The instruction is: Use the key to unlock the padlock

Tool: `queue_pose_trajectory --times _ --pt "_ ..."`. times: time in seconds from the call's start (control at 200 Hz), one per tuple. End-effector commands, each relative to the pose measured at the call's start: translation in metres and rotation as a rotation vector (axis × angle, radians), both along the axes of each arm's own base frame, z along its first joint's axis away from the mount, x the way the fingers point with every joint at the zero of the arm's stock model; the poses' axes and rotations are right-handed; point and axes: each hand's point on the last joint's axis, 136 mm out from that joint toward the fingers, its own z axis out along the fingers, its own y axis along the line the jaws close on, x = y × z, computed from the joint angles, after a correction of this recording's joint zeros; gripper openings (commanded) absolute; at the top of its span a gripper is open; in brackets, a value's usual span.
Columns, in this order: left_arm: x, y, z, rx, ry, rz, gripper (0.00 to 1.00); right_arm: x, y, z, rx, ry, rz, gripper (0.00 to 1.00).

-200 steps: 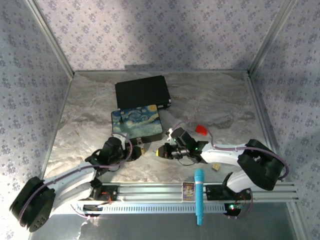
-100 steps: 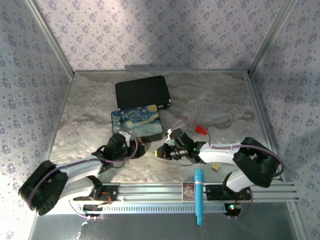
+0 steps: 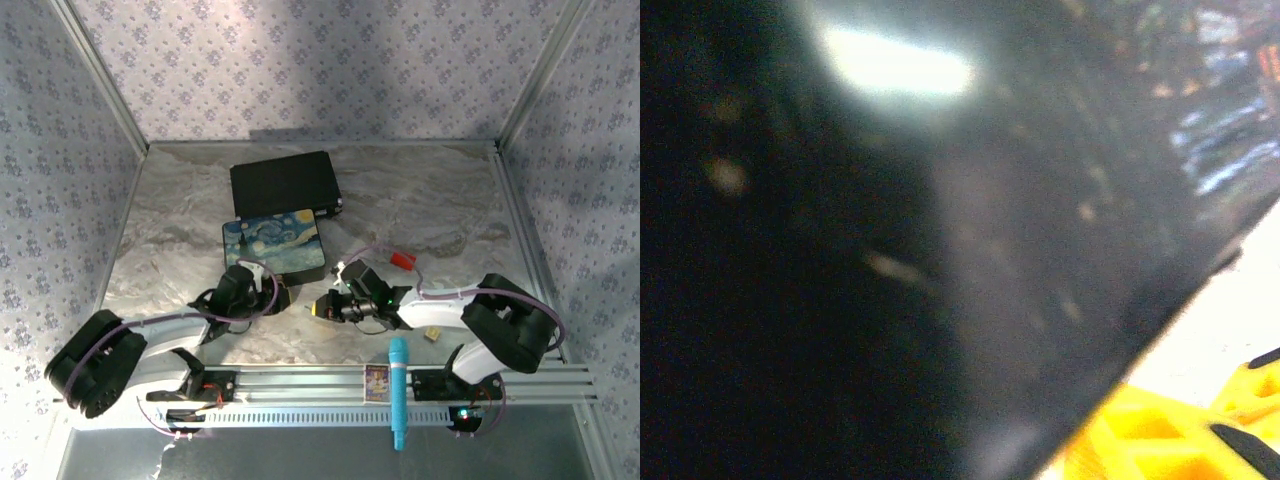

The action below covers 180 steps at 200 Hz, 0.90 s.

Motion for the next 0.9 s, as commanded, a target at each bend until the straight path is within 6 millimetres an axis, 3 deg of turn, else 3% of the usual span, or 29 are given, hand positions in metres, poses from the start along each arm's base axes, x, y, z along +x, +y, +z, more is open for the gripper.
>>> queue_pose_trajectory --times 0.0,0.47,0.68,0.895 --pt "-0.002 -0.001 -0.006 0.007 0.011 -0.002 0.40 -0.001 0.006 -0.003 0.006 0.017 0.002 0.00" --pt "-0.012 -0.001 -0.016 0.041 0.036 0.039 0.23 -0.001 0.015 -0.005 0.059 0.045 -0.002 0.00" --pt "-0.004 -0.004 -0.001 -0.036 0.054 0.127 0.11 0.001 0.017 -0.008 0.103 0.075 -0.029 0.00" --pt "-0.003 -0.014 0.017 -0.131 0.104 0.159 0.08 0.004 0.024 -0.004 0.160 0.090 -0.024 0.00"
